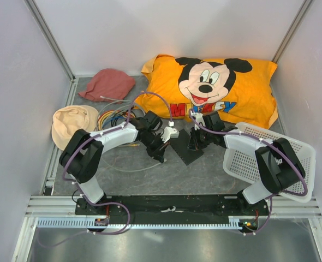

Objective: Pull the plug from the switch port

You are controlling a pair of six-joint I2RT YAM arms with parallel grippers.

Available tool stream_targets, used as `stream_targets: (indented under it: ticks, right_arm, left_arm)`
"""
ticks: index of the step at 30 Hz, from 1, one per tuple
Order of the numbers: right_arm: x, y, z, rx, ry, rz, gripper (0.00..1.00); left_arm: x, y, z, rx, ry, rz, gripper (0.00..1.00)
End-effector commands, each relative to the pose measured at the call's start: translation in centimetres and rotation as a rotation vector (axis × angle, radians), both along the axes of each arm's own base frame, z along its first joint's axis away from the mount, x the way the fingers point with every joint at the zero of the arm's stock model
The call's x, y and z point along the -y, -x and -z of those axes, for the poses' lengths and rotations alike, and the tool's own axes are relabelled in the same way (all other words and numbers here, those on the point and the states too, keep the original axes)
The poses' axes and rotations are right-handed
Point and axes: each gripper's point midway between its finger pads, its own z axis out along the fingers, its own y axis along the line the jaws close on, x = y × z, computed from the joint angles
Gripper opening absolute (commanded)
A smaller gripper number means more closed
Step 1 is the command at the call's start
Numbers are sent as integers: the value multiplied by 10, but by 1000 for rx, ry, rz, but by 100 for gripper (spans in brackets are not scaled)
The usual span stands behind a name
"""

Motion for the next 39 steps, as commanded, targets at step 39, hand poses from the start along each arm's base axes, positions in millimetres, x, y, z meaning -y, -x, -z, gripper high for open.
stream_targets:
  ticks: [39]
  right_arm:
    - [43,4,8,85,132,69,20]
  left_arm:
    - [-116,-204,-78,-155,154,-624,39]
